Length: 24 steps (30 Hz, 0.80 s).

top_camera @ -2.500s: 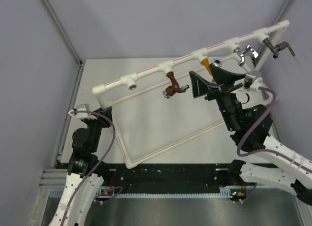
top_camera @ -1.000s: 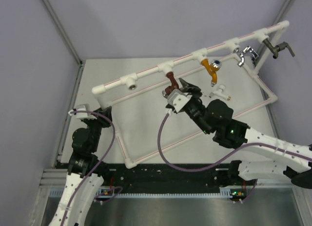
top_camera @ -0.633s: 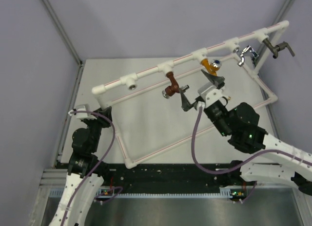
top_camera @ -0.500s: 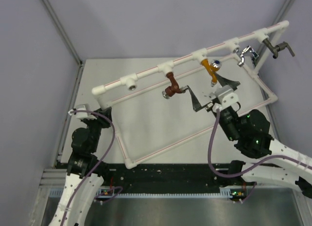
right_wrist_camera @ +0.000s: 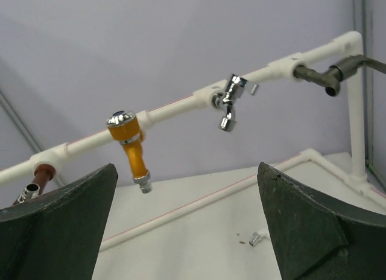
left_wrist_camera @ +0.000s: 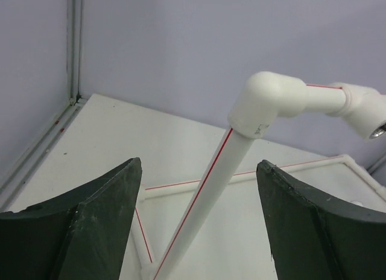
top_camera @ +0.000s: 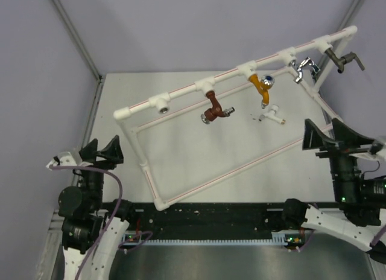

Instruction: Install the water faucets

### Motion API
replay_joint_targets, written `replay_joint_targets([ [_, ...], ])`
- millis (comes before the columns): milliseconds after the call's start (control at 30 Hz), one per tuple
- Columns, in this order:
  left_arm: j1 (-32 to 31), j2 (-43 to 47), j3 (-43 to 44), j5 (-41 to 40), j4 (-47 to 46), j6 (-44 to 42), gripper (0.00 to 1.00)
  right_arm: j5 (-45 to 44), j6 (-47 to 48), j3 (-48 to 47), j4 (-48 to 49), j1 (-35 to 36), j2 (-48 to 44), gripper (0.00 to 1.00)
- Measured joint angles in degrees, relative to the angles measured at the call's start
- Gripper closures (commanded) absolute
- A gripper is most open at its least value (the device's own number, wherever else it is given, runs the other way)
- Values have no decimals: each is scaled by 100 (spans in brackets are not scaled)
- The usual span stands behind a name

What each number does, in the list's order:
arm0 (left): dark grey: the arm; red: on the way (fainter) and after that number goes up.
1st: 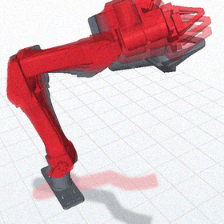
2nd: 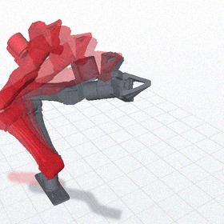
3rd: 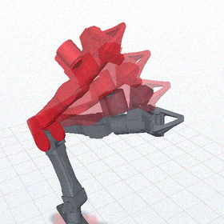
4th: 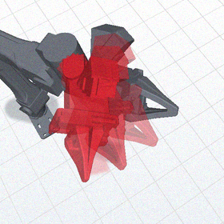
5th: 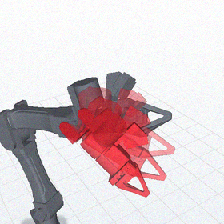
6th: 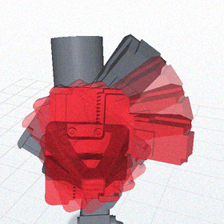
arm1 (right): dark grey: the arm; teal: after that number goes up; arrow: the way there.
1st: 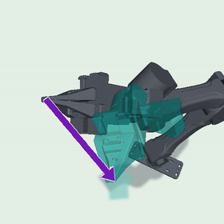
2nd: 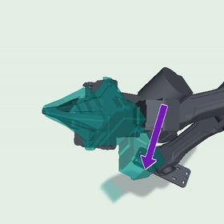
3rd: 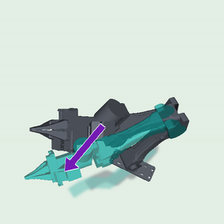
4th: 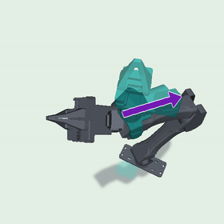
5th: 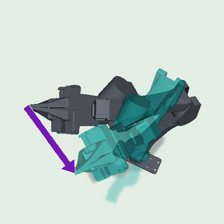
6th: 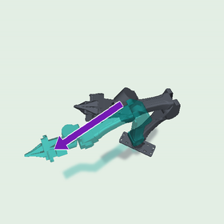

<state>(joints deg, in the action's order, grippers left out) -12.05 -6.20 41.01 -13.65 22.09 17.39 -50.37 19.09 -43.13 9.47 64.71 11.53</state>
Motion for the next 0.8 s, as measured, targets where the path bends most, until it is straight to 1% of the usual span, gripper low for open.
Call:
replay_joint_targets([
  [67,0,173,133,-107,83,-127,1,-295,-348,-50,-323,0,-452,1],
  [167,0,442,223,-269,240,-372,1,-636,-850,-284,-1224,0,-935,1],
  [267,0,584,223,-498,354,-588,1,-960,-1272,-664,-2070,-2,-1025,1],
  [367,0,584,205,-688,496,-745,1,-1099,-1628,-922,-2763,-2,-1036,1],
  [533,0,584,173,-844,662,-839,1,-1169,-1825,-977,-3442,0,-1038,1],
  [800,0,584,39,-890,664,-863,1,-1176,-1591,-975,-3746,-2,-1038,1],
])
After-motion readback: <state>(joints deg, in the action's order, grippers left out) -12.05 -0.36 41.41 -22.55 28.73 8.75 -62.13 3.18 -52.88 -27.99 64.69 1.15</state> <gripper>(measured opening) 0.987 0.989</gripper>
